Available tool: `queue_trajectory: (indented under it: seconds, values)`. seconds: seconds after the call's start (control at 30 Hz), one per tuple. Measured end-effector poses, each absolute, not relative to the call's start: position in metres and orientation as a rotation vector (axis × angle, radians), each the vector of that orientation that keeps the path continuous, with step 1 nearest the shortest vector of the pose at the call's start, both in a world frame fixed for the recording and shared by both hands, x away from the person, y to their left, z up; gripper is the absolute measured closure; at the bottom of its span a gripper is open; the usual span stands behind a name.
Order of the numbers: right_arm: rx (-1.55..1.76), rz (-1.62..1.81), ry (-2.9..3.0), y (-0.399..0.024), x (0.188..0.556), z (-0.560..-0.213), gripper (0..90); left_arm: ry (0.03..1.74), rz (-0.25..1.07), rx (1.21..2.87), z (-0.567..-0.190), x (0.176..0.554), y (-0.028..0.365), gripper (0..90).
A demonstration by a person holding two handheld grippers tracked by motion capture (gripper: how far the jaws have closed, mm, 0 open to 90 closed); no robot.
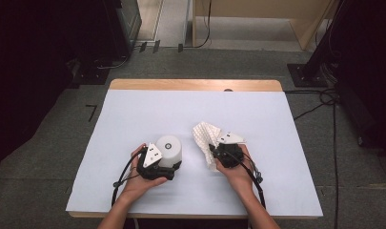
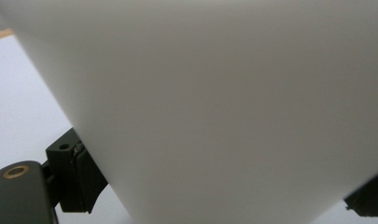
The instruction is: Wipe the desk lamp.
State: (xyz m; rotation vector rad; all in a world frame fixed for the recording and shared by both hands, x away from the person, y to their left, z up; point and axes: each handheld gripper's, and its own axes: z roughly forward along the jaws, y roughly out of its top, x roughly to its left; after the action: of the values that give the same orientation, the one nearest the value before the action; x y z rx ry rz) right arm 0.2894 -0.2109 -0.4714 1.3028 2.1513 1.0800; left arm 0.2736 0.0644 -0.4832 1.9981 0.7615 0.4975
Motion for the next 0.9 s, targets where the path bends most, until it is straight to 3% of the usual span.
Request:
queue_trajectory:
  seconds: [0.33,0.7,0.8,0.9]
  values:
    - [1.329,1.059,2.185,-0.210,0.293,-0.482,76.4,0.760,0.456,1.959,-0.479,0.273,0.070,6.4]
    - [1.405,1.005,2.199,-0.211,0.297,-0.485,49.6,0.733,0.434,1.892,-0.464,0.269,0.082,3.9]
    - [1.419,0.991,2.217,-0.210,0.299,-0.490,50.2,0.720,0.436,1.903,-0.464,0.268,0.080,7.4]
    - [1.389,0.967,2.230,-0.207,0.298,-0.491,64.6,0.726,0.439,1.904,-0.463,0.269,0.079,8.2]
